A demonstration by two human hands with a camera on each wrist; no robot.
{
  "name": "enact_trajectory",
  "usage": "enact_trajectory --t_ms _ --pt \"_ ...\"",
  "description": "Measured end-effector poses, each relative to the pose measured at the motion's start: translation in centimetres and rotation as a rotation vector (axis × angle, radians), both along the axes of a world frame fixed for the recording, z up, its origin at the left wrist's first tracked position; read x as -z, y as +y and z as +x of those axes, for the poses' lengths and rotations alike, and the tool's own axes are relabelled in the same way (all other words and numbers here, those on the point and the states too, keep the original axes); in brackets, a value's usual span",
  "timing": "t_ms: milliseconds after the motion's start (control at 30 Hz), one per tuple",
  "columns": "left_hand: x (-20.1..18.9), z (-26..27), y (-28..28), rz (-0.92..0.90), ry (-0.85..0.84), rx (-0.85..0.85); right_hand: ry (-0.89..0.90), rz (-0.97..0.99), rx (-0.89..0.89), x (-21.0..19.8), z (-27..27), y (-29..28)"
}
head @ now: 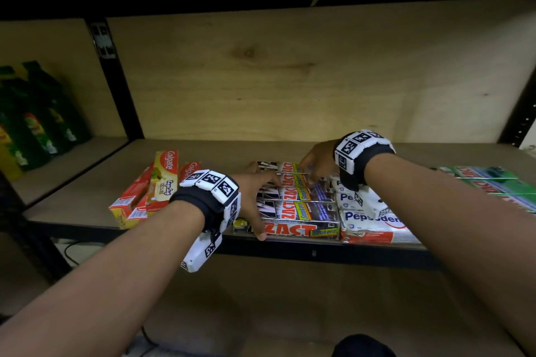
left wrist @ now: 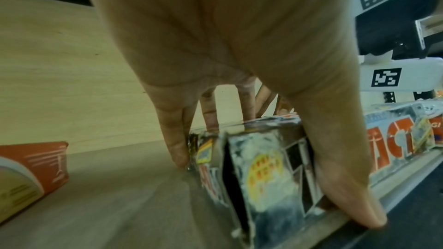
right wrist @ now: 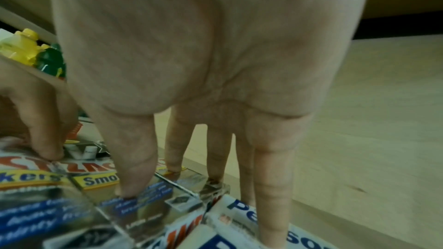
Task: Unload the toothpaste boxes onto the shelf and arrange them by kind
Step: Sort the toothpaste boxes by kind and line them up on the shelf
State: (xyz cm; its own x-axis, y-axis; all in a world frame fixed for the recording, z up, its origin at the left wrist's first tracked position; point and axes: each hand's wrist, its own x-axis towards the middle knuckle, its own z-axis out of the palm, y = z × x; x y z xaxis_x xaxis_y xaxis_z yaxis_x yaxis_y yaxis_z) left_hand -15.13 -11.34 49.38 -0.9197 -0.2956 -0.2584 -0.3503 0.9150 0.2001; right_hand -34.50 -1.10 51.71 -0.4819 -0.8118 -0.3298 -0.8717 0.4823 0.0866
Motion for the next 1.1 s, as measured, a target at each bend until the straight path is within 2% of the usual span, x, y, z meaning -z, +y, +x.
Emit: enact_trajectory --t_ms 267,533,600,667,767,800,933,1100 --pt "0.2 0.5 -0.3 0.008 0.012 -0.007 -0.010 -0.105 -0.030 0.4 -0.4 1.1" --pt "0.3 0.5 -0.3 -0.026 -0.017 0.005 0.068 -0.123 0.084 0.1 0.8 0.5" --pt "0.1 0.6 0.0 -0.066 -0.037 0.018 0.125 -0.052 0.097 2.1 -3.4 -2.3" --pt "-0.1 0.8 0.3 -0.102 -0.071 0.029 0.180 -0.027 0.086 2.8 -4.5 -3.4" --pt "-0.7 1.4 0.6 -0.116 -0.091 0.068 0.169 -0.077 0.024 -1.2 3.8 0.1" --pt "-1.1 1.7 0.6 -0.102 -0.077 0.077 0.166 -0.087 0.014 -1.8 5.0 0.6" --pt "-3.3 3.4 0.1 -0.135 -0.014 0.062 0.167 -0.107 0.032 -3.4 6.9 0.8" --pt "-6.1 7.5 -2.8 -0.177 0.152 -0.061 0.165 -0.121 -0.024 -5.0 9.8 0.0"
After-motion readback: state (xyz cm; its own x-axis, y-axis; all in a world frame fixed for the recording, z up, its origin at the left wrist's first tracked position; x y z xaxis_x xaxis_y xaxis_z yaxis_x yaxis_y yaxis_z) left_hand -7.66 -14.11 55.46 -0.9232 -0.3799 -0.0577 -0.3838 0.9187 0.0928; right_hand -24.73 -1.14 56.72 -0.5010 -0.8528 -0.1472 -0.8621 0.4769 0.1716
